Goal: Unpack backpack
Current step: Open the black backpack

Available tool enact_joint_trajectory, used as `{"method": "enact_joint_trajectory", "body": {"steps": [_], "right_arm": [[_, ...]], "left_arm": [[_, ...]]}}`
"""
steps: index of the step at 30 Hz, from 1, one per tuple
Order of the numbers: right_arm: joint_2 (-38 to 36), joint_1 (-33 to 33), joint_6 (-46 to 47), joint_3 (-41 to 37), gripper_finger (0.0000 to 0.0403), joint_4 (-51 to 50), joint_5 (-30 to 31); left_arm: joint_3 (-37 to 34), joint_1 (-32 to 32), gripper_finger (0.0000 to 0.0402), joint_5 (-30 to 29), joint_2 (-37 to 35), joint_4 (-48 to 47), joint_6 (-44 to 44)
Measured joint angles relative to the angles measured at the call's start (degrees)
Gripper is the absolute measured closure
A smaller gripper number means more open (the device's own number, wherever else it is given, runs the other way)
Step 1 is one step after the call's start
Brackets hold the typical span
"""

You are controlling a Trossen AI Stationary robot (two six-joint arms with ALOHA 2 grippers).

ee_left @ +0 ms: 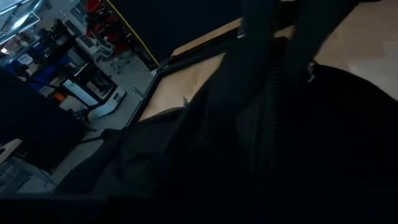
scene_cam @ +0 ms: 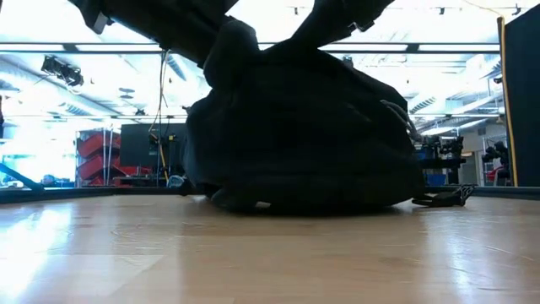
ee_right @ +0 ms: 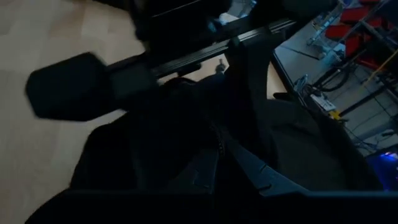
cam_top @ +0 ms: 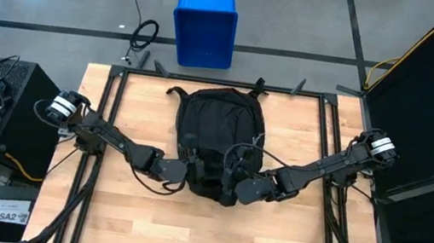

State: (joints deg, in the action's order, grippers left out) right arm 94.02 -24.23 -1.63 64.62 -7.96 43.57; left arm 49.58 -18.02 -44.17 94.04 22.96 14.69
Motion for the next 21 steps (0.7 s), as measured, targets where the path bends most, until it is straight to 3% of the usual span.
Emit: {"method": "enact_joint_trajectory", "body": {"steps": [4, 11, 21], "right_arm": [[0.0, -1.1, -1.5, 0.0, 0.0403, -3.2, 0.6], [-4.1, -6.5, 1.0, 0.0, 0.0362, -10.4, 4.1], [-5.7, -11.3, 26.5, 0.0, 0.0281, -28.2, 4.0]], "left_arm": [[0.0, 0.0, 0.0380, -0.2, 0.0, -0.1, 1.4], [0.0, 0.1, 0.0400, -3.0, 0.0, -0.1, -0.2], [0.0, 0.1, 0.0401, -3.0, 0.0, 2.8, -0.2]]}}
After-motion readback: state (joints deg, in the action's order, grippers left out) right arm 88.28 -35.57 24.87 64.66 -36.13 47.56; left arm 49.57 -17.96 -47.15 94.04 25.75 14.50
